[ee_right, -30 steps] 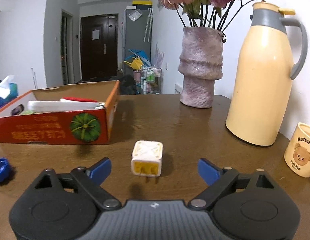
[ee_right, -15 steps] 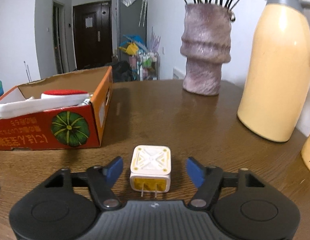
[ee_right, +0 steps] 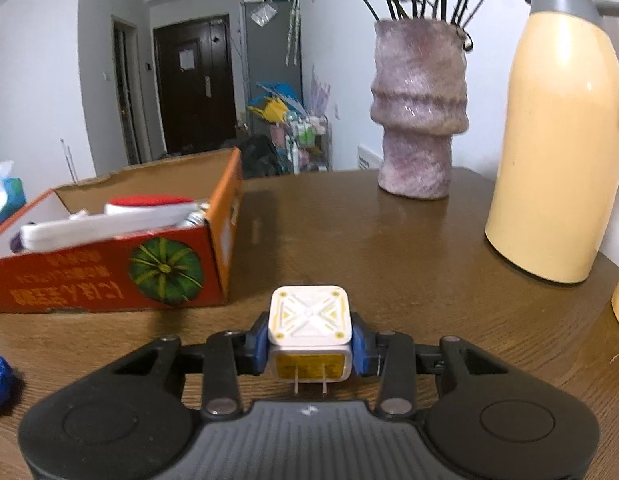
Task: Organize rigid objects
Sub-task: 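Grasp the white bottle cap with the left tool while the right tool grasps the white plug adapter, then carry the white cap and plug adapter with both tools toward the red box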
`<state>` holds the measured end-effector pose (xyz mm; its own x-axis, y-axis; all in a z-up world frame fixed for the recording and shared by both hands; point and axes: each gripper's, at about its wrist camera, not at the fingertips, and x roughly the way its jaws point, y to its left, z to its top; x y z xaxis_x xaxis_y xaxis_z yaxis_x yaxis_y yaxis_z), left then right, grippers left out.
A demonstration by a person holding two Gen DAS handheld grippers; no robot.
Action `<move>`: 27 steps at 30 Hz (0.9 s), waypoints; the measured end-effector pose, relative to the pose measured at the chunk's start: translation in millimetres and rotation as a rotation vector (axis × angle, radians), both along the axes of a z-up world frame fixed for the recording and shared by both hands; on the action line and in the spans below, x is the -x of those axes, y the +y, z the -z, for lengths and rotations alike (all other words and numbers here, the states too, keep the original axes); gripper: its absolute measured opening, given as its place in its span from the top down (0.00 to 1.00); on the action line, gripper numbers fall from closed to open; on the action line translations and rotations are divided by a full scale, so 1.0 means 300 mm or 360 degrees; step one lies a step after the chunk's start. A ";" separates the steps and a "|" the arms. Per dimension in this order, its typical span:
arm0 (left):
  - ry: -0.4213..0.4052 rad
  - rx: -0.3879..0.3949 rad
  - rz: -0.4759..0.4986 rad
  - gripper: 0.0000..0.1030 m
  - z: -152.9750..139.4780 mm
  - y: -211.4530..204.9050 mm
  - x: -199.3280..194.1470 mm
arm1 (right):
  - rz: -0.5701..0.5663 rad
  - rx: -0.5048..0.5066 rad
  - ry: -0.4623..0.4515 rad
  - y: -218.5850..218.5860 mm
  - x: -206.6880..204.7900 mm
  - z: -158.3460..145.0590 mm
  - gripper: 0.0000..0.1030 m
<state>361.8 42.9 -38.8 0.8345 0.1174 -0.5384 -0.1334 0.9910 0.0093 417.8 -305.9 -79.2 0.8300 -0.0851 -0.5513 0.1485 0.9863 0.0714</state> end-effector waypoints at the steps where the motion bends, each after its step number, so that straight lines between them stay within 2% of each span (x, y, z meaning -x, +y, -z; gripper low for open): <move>1: -0.0004 0.0001 0.0001 0.60 -0.002 0.000 0.001 | -0.0012 -0.0009 -0.0018 0.007 0.008 -0.008 0.63; 13: -0.0078 0.0023 0.0050 0.60 -0.054 -0.047 0.017 | -0.0145 -0.0047 -0.0186 0.116 0.096 -0.105 0.63; 27: -0.0163 0.0079 0.0136 0.60 -0.123 -0.174 -0.046 | -0.0240 -0.0077 -0.0317 0.228 0.128 -0.184 0.63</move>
